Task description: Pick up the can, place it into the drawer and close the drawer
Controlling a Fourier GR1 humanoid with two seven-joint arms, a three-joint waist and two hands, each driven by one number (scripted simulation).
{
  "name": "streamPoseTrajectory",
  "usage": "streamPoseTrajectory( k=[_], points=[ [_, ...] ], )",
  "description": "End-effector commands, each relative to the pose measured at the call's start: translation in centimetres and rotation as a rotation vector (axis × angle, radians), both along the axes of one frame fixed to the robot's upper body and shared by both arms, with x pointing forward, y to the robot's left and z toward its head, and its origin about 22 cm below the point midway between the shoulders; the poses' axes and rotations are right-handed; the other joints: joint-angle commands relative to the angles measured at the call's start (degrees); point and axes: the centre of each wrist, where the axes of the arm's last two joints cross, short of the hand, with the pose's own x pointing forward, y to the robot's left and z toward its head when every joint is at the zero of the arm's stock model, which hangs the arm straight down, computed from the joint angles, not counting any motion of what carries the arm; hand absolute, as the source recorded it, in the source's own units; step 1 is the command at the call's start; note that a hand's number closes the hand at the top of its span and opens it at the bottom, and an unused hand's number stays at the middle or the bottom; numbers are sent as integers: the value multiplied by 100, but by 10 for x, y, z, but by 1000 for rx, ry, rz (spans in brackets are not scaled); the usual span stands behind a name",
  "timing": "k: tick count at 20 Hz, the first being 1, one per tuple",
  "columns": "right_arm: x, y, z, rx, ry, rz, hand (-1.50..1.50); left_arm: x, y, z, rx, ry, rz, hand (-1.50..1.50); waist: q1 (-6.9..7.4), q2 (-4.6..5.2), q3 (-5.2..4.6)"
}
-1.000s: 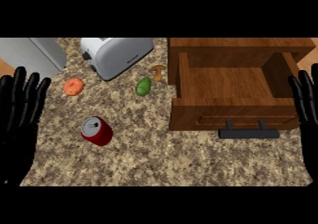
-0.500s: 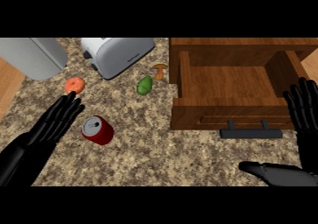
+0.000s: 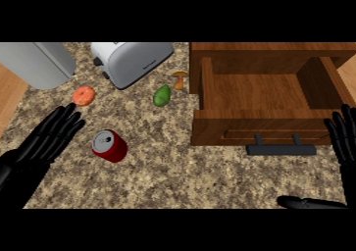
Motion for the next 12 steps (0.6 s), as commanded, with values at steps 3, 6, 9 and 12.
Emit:
streamPoseTrajectory(
  k=[3, 6, 9, 12],
  points=[
    [-15, 0, 1, -1, 17, 6, -150, 12, 1, 11, -5, 44, 48, -150, -13, 1, 0],
    [-15, -12, -4, -29, 5, 3, -150, 2, 3, -11, 7, 57, 43, -150, -2, 1, 0],
    [0, -24, -4, 8, -6, -9, -150, 37, 10, -25, 23, 41, 46, -150, -20, 11, -1],
    [-16, -29, -13, 13, 9, -2, -150, 22, 11, -29, 28, 58, 68, -150, -4, 2, 0]
  ],
)
